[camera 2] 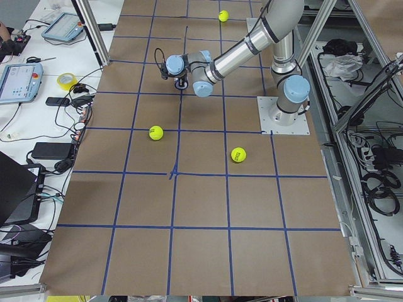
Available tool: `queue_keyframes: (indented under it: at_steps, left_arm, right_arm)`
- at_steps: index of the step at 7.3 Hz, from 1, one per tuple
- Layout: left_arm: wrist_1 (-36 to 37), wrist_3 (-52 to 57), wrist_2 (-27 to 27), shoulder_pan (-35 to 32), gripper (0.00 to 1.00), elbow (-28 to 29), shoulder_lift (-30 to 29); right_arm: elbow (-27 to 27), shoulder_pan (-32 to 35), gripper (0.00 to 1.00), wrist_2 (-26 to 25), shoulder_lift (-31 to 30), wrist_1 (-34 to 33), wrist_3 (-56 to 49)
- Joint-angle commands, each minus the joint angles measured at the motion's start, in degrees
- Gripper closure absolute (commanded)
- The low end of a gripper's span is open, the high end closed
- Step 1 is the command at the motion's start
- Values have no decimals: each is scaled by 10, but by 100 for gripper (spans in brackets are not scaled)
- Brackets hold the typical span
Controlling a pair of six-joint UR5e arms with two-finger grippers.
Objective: Lift up tennis ball bucket
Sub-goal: 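Reach the left gripper to the open end of the lying can and grasp it, then lift the can with the left gripper and swing it upright, farther from the robot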
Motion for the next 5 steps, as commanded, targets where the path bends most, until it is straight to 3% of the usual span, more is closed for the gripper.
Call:
queue_keyframes:
  at_steps: [1, 2, 4, 5]
  left_arm:
    - [0, 0, 1, -1, 77, 1, -1]
    - [-1, -3, 2, -1, 100, 2, -3]
    - [3, -50, 7, -1, 100, 21, 0]
    - [-7, -98, 9, -1, 100, 58, 11]
  right_arm:
    - [0, -1, 0, 0, -3, 9, 26]
    - [0, -1, 0, 0, -3, 9, 26]
    - [0, -1, 0, -1, -3, 11, 26]
    - [0, -1, 0, -1, -3, 11, 26]
